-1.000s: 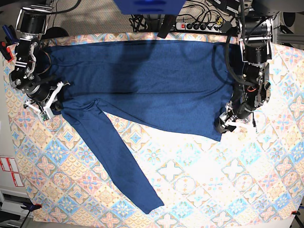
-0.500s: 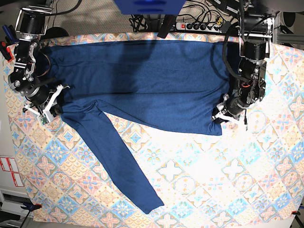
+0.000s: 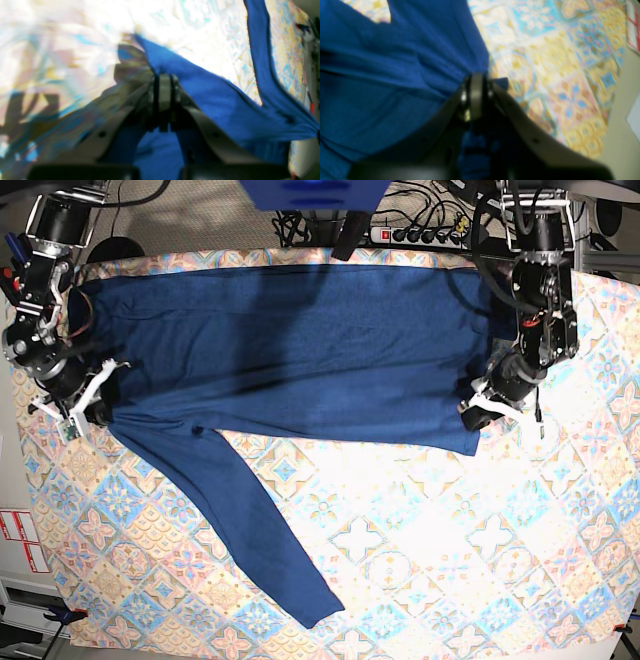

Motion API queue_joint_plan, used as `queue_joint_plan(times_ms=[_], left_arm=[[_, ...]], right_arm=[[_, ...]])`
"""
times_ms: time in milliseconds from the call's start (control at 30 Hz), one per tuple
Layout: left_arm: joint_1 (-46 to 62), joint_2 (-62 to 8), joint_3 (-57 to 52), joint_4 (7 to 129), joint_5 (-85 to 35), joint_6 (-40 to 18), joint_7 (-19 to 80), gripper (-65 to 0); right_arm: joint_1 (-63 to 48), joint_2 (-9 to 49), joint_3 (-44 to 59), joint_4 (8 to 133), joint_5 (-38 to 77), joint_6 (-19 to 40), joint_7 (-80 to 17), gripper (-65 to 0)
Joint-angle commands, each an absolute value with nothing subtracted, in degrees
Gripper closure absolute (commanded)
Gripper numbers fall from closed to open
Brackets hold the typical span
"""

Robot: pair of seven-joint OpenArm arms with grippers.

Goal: Fold the T-shirt properly
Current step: 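Fold the held side edges toward the collar with both grippers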

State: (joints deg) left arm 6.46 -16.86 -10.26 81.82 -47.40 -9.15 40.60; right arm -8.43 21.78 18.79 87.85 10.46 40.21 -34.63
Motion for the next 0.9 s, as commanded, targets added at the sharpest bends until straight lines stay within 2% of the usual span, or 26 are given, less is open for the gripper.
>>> queue_joint_plan(times_ms=[0, 167, 500, 867], left_arm=[[6.9, -17.1, -10.6, 86.5, -48.4, -10.2, 40.3, 0.0], [12.0, -17.4, -10.7, 92.1, -48.4, -10.2, 40.3, 0.0], [21.7, -17.4, -13.1, 104.2, -48.3, -10.2, 40.2, 0.0], [27.6, -19.8, -15.2, 106.3, -48.2, -10.2, 40.2, 0.0]], right_arm=[[-7.9, 22.6, 19.6, 89.0, 12.4, 40.0, -33.3, -0.7], [-9.2, 23.0, 20.9, 88.6, 16.5, 40.0, -33.3, -0.7], [-11.8, 23.0, 20.9, 89.0, 16.7, 40.0, -33.3, -0.7], [-14.5, 23.0, 24.1, 89.0, 16.7, 40.0, -33.3, -0.7]])
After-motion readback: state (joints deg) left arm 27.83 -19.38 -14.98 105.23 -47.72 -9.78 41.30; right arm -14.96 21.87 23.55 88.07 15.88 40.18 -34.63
